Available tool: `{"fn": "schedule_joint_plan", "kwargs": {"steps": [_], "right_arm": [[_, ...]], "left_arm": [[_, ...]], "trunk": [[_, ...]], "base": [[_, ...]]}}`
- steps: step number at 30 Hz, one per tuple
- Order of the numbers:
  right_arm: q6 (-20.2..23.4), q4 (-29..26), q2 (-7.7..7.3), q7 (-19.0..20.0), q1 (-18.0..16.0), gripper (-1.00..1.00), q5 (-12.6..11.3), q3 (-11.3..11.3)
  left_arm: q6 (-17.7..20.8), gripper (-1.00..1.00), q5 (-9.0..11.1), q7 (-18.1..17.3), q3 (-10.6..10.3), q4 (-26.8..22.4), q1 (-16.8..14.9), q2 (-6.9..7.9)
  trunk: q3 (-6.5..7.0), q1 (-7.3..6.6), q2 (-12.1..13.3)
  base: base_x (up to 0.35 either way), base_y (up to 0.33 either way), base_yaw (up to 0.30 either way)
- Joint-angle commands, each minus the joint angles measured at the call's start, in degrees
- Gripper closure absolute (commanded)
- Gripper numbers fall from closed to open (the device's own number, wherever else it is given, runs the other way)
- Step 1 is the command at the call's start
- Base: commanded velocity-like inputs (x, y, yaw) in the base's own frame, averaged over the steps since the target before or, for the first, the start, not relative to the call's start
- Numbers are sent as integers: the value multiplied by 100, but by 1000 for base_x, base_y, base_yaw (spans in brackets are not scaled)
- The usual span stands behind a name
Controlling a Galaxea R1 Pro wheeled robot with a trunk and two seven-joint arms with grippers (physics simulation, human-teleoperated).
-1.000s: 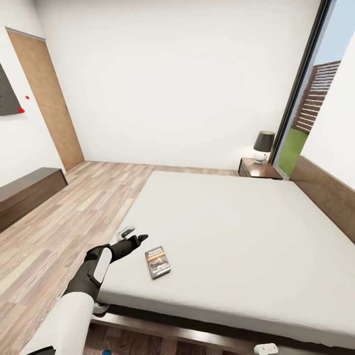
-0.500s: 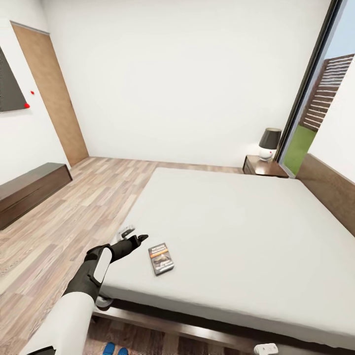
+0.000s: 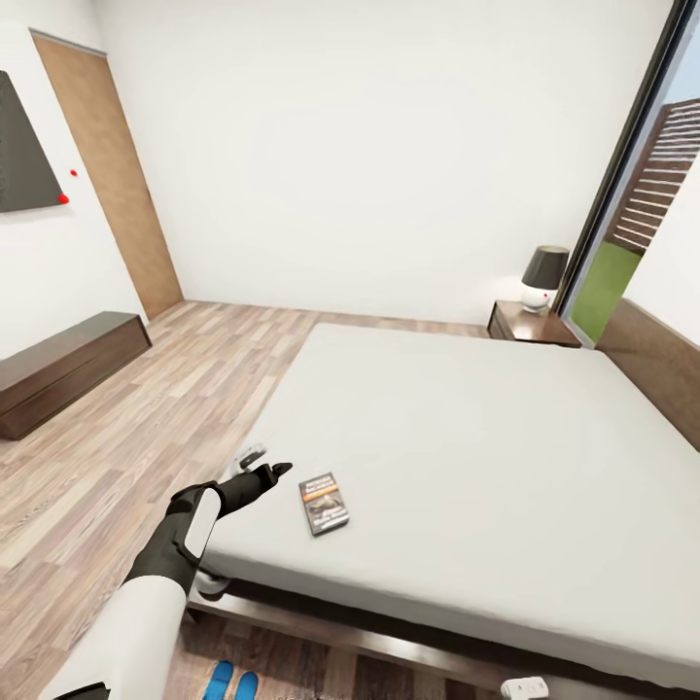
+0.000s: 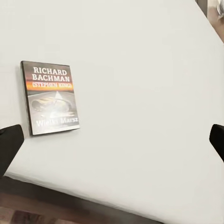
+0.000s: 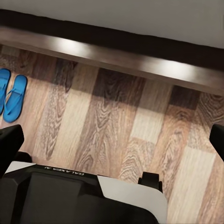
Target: In the bedroom, move the book from the bed onto either nightstand, and place the two sandals side by side next to the bed.
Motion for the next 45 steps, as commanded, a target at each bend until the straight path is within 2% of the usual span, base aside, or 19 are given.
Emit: {"fn": "schedule_joint_plan", "kwargs": {"steps": [1, 45], "right_arm": [[-43, 25, -4, 7, -11, -100, 51, -46], [-46, 25, -4, 7, -11, -100, 51, -47]], "left_arm": [[48, -100, 15, -17, 33, -4, -7, -8], [55, -100, 15, -26, 33, -4, -7, -8]], "trunk": [[-20, 3, -12], [-413, 3, -12]], "base": [[0, 0, 79], [0, 0, 17]]}}
